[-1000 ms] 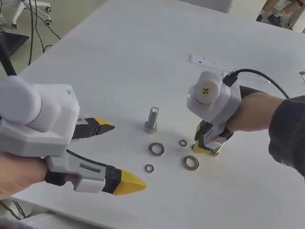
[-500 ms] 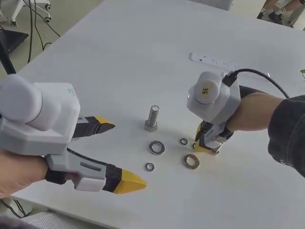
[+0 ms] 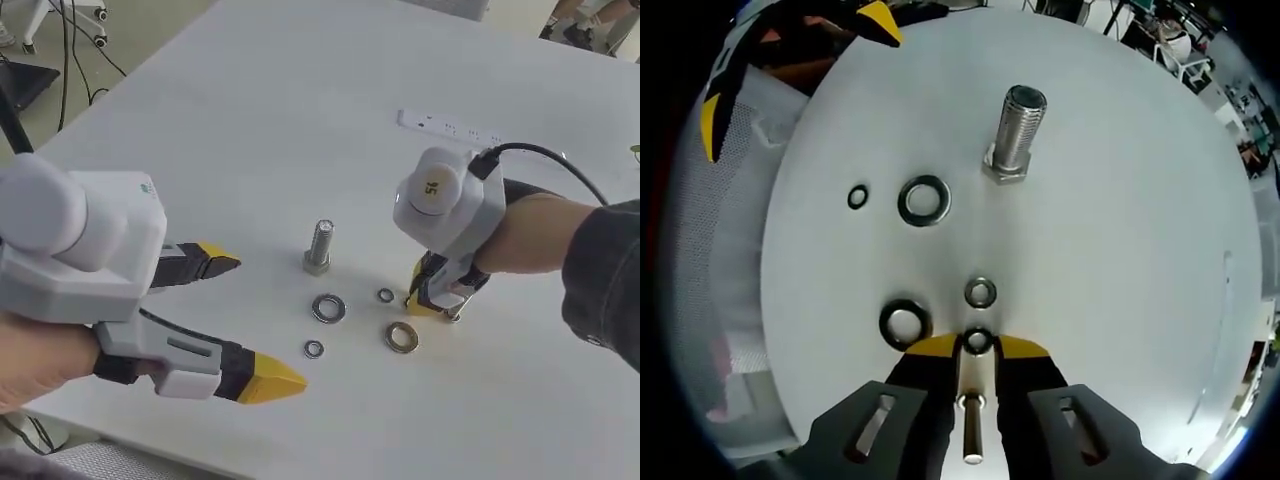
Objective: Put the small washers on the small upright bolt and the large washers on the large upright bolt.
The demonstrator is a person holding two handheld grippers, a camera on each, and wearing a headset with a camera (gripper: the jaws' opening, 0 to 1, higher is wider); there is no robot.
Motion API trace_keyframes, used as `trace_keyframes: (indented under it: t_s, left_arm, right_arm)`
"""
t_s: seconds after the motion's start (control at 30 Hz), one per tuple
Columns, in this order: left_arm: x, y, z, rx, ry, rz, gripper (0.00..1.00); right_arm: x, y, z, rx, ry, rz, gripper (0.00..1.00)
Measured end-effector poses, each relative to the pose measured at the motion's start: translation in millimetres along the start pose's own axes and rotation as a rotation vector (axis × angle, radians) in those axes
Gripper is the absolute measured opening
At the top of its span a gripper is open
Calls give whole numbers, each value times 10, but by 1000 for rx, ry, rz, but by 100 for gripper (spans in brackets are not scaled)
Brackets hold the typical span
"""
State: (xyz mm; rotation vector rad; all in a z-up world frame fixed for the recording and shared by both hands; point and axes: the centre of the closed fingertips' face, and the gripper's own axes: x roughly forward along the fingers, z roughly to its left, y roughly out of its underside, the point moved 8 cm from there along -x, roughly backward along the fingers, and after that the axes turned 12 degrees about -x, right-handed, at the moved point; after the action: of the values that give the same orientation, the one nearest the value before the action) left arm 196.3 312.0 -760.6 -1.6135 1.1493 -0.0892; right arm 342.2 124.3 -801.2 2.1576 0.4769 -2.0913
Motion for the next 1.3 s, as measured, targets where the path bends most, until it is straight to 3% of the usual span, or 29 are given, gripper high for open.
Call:
trace_keyframes:
  t_s: [0.93,1.3]
  left_arm:
    - [1,-4,-6,3,6,3,87]
    - [0,-12,-21,10,11,2,86]
  right_arm:
    - [-66,-16,3,-4,20,-5,14]
    - [-285,-40,11,8,67,-42,14]
